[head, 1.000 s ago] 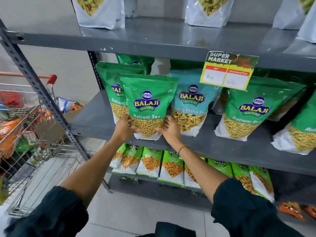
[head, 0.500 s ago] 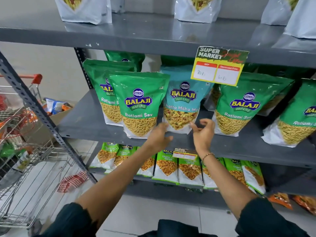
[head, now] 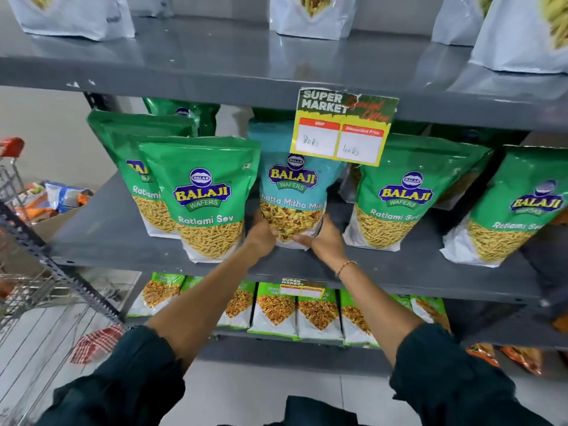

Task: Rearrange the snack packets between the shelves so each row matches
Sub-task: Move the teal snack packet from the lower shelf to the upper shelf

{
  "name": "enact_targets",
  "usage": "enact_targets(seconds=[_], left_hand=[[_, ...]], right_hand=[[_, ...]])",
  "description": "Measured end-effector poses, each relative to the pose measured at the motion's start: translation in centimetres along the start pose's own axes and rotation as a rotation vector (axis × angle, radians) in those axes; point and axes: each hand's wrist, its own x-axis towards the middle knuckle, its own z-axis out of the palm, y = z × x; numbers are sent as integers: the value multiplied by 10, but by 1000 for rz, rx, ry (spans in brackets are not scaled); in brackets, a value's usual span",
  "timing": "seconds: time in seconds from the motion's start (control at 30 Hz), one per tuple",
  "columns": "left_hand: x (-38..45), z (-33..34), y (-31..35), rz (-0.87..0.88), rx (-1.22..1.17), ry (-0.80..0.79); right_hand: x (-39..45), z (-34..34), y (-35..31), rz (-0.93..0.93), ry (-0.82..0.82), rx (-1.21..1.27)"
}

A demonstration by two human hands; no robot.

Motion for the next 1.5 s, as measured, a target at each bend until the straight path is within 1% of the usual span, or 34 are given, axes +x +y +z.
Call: enact_targets(seconds=[0.07,0.17,0.23,0.37,0.43,0.57,0.63,0.8,1.0,1.13,1.2,1.27,1.4,1.5], left_hand=[[0,-5,0,76,74,-11],[-1,-8,-3,166,67,-27],[-1,-8,-6,209,63,-46],[-10,-3,-11,252,81,-71],[-20,1,-14,267,80,-73],[-46,9,-24,349,118,-99],[-65,10,-27,407,95,-119],[-114,-3,-26,535,38,-115],[-162,-58,0,689,75,-67],[-186,-103,33,716,-54,-95],[-195,-126,56,747,-117,-55],[-202,-150,80,793,-121,-6],[-207,-196,125,851,-46,104],[-199,-220,153,882,25,185]], right_hand=[[-11,3,-2,-1,93,-3],[-29,6,4,-18,276,-91],[-38,7,10,-32,343,-112],[-63,5,15,-61,405,-71],[-80,3,18,-47,421,-37],[-123,1,25,4,466,17],[-145,-1,27,10,487,52],[-192,-15,14,-86,487,82],[-214,-44,-45,-242,439,131],[-207,-70,-101,-357,406,113],[-200,-84,-133,-431,386,141],[-194,-97,-167,-500,355,165],[-170,-123,-226,-569,297,178],[-142,-137,-260,-578,260,157]])
